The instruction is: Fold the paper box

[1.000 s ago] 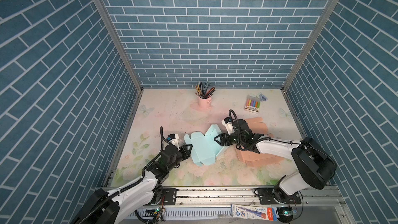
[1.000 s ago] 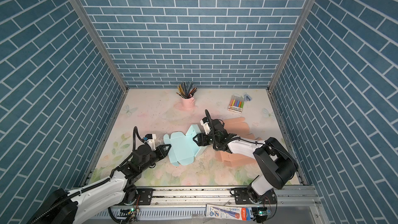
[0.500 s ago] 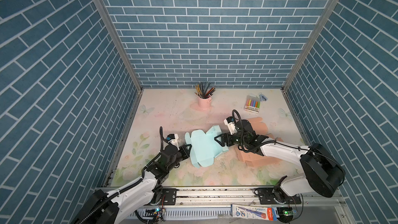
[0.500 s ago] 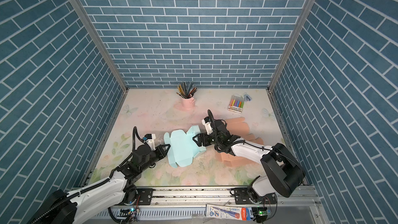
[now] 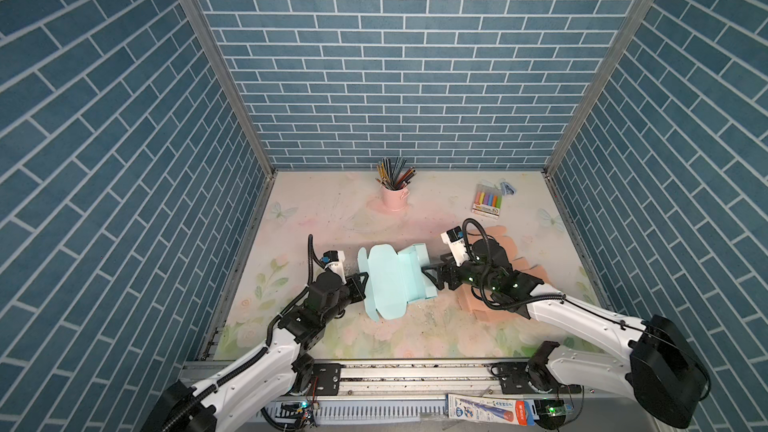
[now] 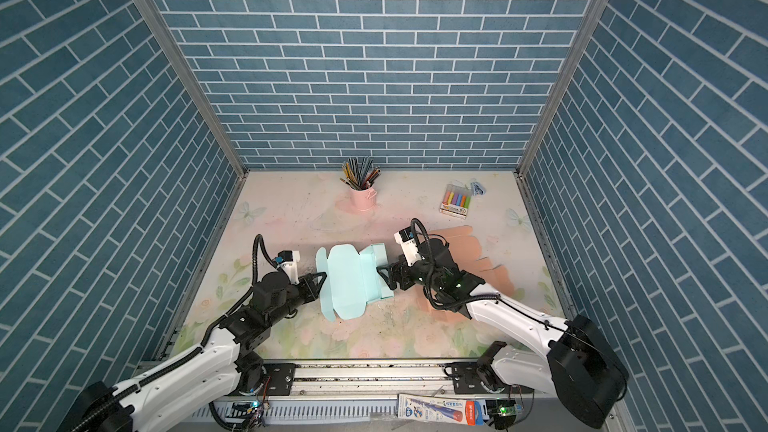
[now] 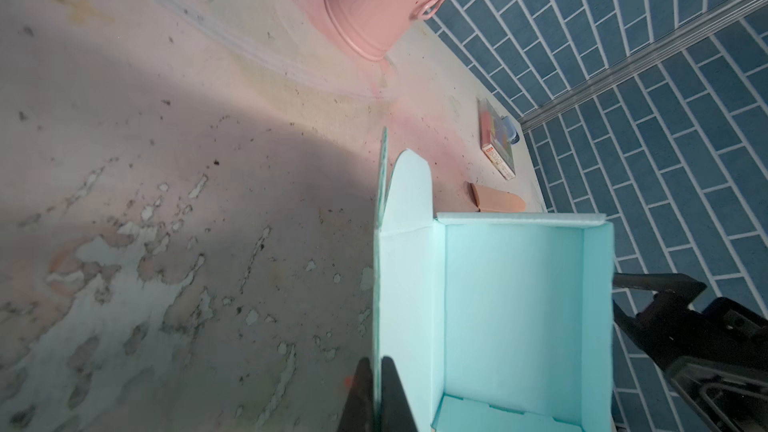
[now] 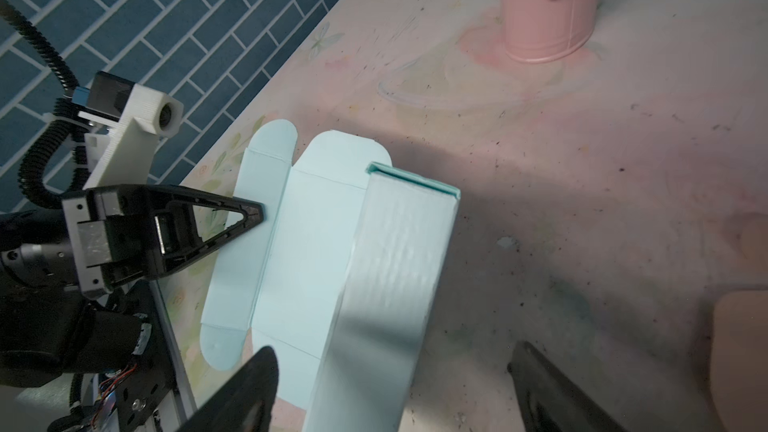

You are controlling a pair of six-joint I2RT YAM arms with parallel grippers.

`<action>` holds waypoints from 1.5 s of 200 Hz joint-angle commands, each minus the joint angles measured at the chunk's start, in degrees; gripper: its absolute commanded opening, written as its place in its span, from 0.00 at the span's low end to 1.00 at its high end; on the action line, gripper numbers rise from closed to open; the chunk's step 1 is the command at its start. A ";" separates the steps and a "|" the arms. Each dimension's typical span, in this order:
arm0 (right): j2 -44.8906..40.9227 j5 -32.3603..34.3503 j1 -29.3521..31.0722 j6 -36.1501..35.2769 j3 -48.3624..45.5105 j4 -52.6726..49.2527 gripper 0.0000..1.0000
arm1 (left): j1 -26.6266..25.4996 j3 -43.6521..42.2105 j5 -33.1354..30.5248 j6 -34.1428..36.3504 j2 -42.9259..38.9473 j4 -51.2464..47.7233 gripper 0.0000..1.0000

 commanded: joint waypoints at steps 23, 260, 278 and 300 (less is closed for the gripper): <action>-4.97 5.08 0.11 -8.81 1.56 1.99 0.87 | 1.01 9.07 1.88 13.21 -0.38 -9.64 0.01; 13.85 -30.03 -3.21 -44.46 20.04 -1.37 0.75 | 0.63 42.38 26.10 46.05 9.87 -42.22 0.03; 14.36 -28.56 -3.19 -46.32 20.77 -4.77 0.66 | 0.45 43.03 24.95 46.48 10.06 -42.69 0.03; 13.81 -29.36 -3.15 -46.32 20.44 -4.71 0.56 | 0.31 43.12 24.38 46.98 10.43 -42.64 0.03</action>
